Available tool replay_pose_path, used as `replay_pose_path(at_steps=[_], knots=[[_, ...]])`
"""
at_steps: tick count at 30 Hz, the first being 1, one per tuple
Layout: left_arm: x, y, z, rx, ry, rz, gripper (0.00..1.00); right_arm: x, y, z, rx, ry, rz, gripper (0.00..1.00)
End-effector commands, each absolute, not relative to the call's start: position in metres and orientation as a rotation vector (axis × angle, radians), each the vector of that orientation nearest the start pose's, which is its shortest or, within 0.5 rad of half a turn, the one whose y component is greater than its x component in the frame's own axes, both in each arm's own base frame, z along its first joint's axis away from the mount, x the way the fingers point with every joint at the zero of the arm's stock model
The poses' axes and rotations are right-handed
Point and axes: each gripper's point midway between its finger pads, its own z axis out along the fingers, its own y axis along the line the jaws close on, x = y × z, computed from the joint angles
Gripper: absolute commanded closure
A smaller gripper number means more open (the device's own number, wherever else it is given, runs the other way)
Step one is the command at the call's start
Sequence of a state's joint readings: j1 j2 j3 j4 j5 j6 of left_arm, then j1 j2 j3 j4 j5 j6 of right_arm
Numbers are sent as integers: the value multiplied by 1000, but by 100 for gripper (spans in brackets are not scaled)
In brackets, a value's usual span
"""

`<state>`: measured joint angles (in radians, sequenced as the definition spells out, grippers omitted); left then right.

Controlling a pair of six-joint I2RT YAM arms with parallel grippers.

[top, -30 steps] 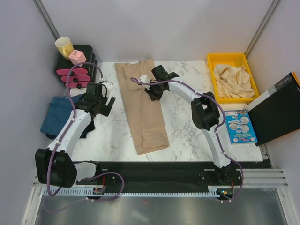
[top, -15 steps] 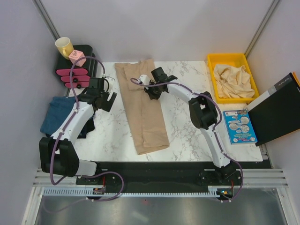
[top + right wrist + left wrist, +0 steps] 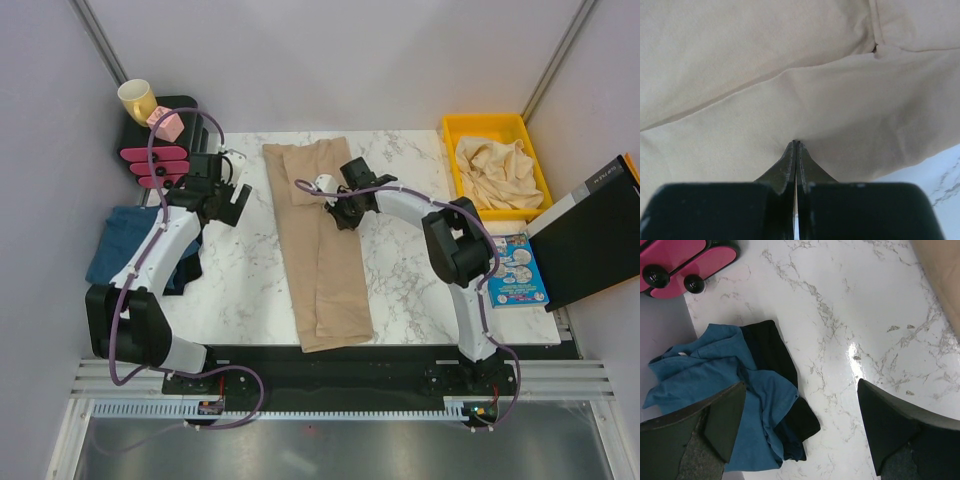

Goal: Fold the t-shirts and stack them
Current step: Fold the tshirt

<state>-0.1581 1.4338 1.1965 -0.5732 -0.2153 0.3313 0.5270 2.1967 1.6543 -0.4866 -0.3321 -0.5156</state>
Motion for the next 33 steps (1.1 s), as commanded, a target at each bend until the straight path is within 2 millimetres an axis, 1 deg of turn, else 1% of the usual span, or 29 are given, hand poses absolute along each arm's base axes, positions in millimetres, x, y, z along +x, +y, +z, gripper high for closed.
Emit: replay_pose_path(at_steps=[1, 2, 4, 6, 7, 8, 9, 10, 11, 12, 13, 14, 15, 16, 17, 18, 19, 20, 21, 22, 25, 29, 30, 31, 32, 33], knots=[[392, -13, 189, 485, 2281, 319, 1, 377, 286, 12, -1451, 2265, 473, 100], [392, -13, 189, 483, 2282, 316, 1, 374, 290, 13, -1461, 2258, 474, 100], [392, -14, 189, 481, 2284, 308, 1, 376, 296, 19, -1460, 2241, 468, 100], [393, -15, 190, 480, 2278, 304, 1, 395, 308, 43, -1423, 2176, 449, 97], [393, -15, 191, 482, 2278, 305, 1, 405, 311, 54, -1403, 2149, 423, 94], [393, -15, 192, 483, 2275, 306, 1, 424, 322, 81, -1371, 2076, 404, 94], [395, -15, 193, 488, 2272, 306, 1, 434, 327, 94, -1354, 2040, 389, 94], [395, -15, 193, 492, 2273, 308, 1, 444, 331, 102, -1340, 2012, 370, 94], [396, -15, 193, 490, 2274, 307, 1, 464, 338, 128, -1302, 1946, 330, 94], [398, -15, 197, 491, 2264, 309, 1, 474, 341, 137, -1285, 1920, 315, 95], [398, -15, 196, 493, 2268, 311, 1, 482, 345, 133, -1279, 1915, 303, 96], [399, -15, 197, 495, 2267, 315, 1, 498, 350, 153, -1249, 1863, 270, 97], [401, -15, 201, 489, 2259, 317, 1, 506, 351, 153, -1242, 1850, 253, 98], [401, -15, 199, 495, 2265, 317, 1, 513, 354, 138, -1255, 1860, 242, 98], [401, -15, 201, 492, 2264, 320, 1, 522, 357, 144, -1243, 1836, 226, 99], [403, -15, 202, 493, 2262, 319, 1, 526, 358, 138, -1247, 1840, 217, 99], [403, -15, 204, 493, 2259, 323, 1, 529, 359, 120, -1260, 1860, 218, 100], [403, -14, 205, 490, 2260, 329, 1, 532, 359, 115, -1263, 1861, 213, 100], [404, -13, 208, 493, 2253, 337, 1, 531, 360, 106, -1281, 1869, 214, 100], [405, -13, 211, 497, 2245, 340, 1, 529, 359, 91, -1292, 1892, 218, 100], [408, -10, 221, 519, 2220, 371, 1, 523, 356, 72, -1305, 1929, 236, 100], [417, -9, 240, 577, 2164, 405, 1, 513, 354, 63, -1314, 1947, 259, 100], [423, -9, 248, 603, 2140, 421, 1, 512, 353, 61, -1318, 1952, 261, 100], [426, -9, 253, 611, 2128, 432, 0, 508, 350, 54, -1329, 1964, 258, 100], [429, -9, 254, 630, 2122, 435, 0, 508, 350, 52, -1331, 1969, 257, 100], [435, -10, 262, 657, 2102, 452, 1, 506, 348, 47, -1338, 1976, 254, 100]])
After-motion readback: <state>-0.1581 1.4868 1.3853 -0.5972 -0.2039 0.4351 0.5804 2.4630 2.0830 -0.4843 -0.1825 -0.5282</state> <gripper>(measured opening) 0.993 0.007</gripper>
